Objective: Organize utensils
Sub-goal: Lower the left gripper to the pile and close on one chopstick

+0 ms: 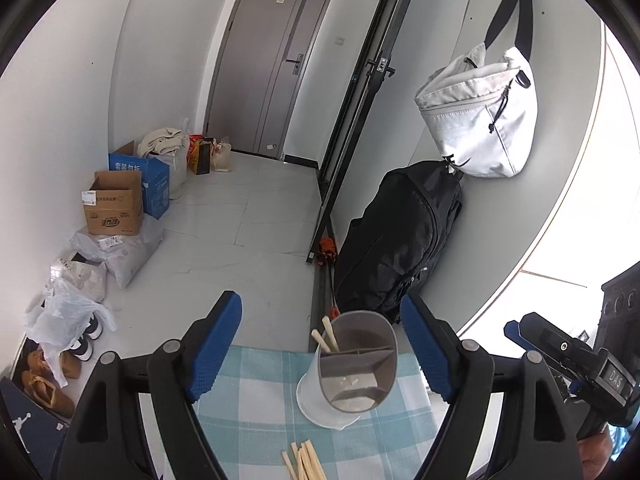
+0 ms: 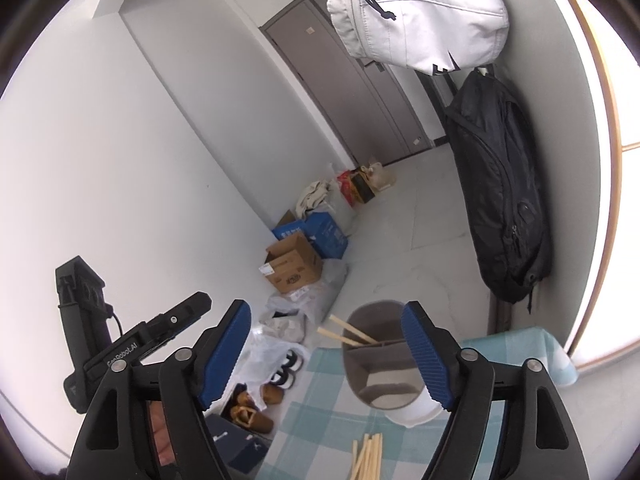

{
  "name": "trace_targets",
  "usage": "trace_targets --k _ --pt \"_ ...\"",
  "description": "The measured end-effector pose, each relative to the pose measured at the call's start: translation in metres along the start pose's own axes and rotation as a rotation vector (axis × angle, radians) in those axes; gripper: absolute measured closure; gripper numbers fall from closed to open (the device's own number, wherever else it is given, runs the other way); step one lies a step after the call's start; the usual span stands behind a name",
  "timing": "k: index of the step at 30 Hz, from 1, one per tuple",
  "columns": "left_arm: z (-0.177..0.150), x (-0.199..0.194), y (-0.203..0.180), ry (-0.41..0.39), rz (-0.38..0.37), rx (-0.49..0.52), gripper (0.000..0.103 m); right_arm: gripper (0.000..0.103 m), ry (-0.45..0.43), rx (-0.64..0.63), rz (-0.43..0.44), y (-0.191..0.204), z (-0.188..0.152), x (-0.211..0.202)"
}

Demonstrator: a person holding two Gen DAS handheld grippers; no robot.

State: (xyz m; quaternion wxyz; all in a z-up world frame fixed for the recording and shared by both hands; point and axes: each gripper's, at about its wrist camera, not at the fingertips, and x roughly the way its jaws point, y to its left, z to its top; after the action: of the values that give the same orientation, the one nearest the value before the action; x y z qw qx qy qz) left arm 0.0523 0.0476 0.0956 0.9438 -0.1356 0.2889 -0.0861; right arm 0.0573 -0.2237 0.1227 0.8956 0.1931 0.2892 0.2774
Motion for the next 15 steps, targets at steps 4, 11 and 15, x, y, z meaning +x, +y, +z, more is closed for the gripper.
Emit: trace_targets --k 4,11,15 --pt "-0.013 -0.008 -0.002 -0.003 0.020 0.014 0.025 0.016 -0.003 -0.027 -0.006 0.005 -0.017 -0.006" --pt "-0.037 -0.018 -0.002 -0.020 0.061 0.045 0.024 0.001 -0.038 -0.098 -0.024 0.013 -0.050 -0.015" --pt "-0.055 -0.019 0.001 -0.025 0.078 0.058 0.014 0.000 -0.052 -0.166 -0.044 0.017 -0.070 -0.015"
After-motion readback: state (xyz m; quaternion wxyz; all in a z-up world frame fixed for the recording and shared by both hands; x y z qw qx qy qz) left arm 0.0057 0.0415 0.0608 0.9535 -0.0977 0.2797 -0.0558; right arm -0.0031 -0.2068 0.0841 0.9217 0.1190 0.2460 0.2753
